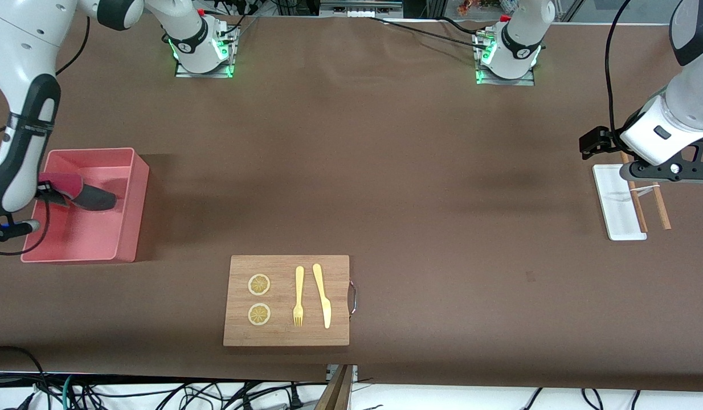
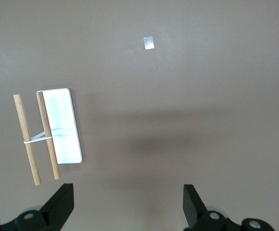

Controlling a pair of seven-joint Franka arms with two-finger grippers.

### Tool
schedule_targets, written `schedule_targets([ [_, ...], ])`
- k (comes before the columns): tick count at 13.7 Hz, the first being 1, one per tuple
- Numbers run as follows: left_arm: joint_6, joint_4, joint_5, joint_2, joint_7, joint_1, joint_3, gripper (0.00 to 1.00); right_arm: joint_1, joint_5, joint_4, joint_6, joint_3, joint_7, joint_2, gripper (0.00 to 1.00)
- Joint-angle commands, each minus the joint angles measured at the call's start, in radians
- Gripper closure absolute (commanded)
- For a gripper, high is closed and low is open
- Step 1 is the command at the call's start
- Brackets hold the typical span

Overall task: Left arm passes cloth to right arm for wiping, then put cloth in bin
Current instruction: 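Carry the cloth with the right gripper over the pink bin, then open the right gripper to drop the cloth into the bin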

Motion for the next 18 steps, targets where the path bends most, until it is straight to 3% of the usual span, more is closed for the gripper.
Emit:
schedule_targets([
  [1,-0.013,0.031,-0.022,0.015,-0.002,0.01,-0.005,0.0,-0.018,0.006,-0.045,0.054,0.024,-0.021,0.016,1.0],
  [2,-0.013,0.031,-0.022,0.022,-0.002,0.014,-0.005,0.0,-0.028,0.007,-0.049,0.069,0.046,-0.02,0.023,1.0],
  [3,-0.013,0.033,-0.022,0.023,-0.002,0.016,-0.005,0.0,-0.053,0.007,-0.049,0.085,0.067,-0.018,0.033,0.61],
  [4,-0.013,0.033,-0.022,0.025,-0.003,0.016,-0.005,0.0,-0.082,0.009,-0.049,0.114,0.095,-0.02,0.033,0.01],
  [6,-0.013,0.033,-0.022,0.025,-0.002,0.016,-0.005,0.0,-0.119,0.007,-0.039,0.122,0.129,-0.02,0.03,0.0],
  [11,-0.013,0.033,-0.022,0.025,-0.002,0.016,-0.007,0.0,-0.081,0.021,-0.017,0.106,0.121,0.012,0.004,0.0],
  [13,-0.013,0.033,-0.022,0.025,-0.002,0.016,-0.007,0.0,-0.067,0.019,-0.003,0.07,0.13,0.106,-0.054,0.0],
  [16,-0.013,0.033,-0.022,0.025,-0.003,0.016,-0.007,0.0,-0.082,-0.074,-0.003,-0.028,0.263,0.347,-0.214,0.0],
  [18,-0.013,0.033,-0.022,0.025,-0.002,0.016,-0.007,0.0,-0.137,-0.178,-0.009,-0.082,0.427,0.536,-0.321,0.0],
])
